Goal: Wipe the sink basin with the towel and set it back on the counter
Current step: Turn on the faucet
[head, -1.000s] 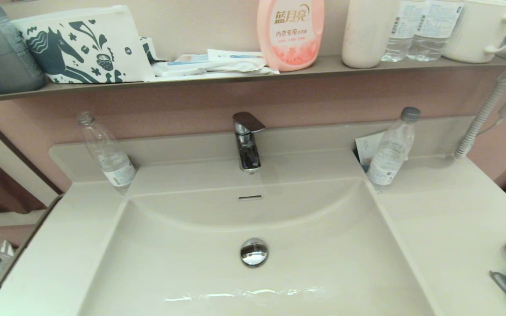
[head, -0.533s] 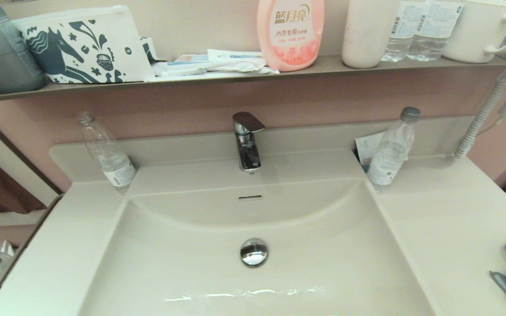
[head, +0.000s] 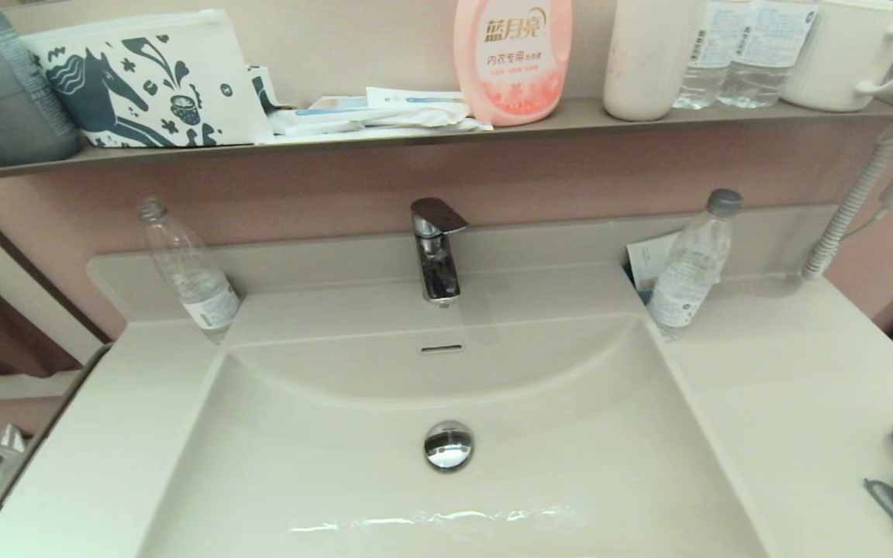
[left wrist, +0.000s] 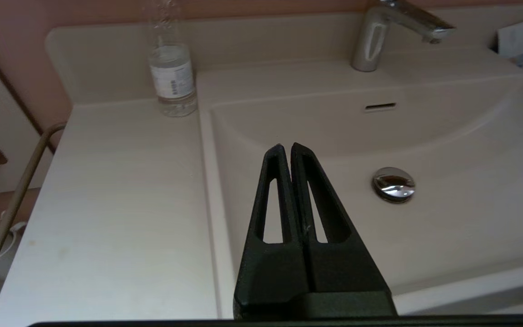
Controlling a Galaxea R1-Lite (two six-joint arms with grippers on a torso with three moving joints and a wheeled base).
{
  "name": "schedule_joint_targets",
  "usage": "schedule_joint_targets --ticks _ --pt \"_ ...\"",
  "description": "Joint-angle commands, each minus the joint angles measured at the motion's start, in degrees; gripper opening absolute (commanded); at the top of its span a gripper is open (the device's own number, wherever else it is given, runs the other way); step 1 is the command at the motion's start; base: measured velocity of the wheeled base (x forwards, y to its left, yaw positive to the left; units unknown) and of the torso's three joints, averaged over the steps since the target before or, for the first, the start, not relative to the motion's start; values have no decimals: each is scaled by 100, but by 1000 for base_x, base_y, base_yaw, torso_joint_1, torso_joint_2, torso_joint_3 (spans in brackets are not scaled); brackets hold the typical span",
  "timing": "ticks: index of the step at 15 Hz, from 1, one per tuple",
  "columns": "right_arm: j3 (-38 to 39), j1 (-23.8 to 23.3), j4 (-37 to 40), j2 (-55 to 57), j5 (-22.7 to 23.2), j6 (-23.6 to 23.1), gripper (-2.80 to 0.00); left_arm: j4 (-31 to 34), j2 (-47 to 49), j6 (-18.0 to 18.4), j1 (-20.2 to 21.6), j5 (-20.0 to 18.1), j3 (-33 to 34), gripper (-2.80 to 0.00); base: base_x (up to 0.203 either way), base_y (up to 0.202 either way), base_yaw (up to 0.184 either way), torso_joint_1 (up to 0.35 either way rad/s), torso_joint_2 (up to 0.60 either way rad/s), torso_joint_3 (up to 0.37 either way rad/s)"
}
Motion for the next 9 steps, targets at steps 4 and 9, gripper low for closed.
schedule_joint_targets --ticks 4,9 --pt "0 1 -1 -2 3 -4 -280 -492 2325 -24 7 -642 -784 -280 0 0 0 0 0 0" --pt "0 2 -1 -2 3 -4 -280 -2031 5108 -239 -467 -896 -966 -280 0 0 0 0 0 0"
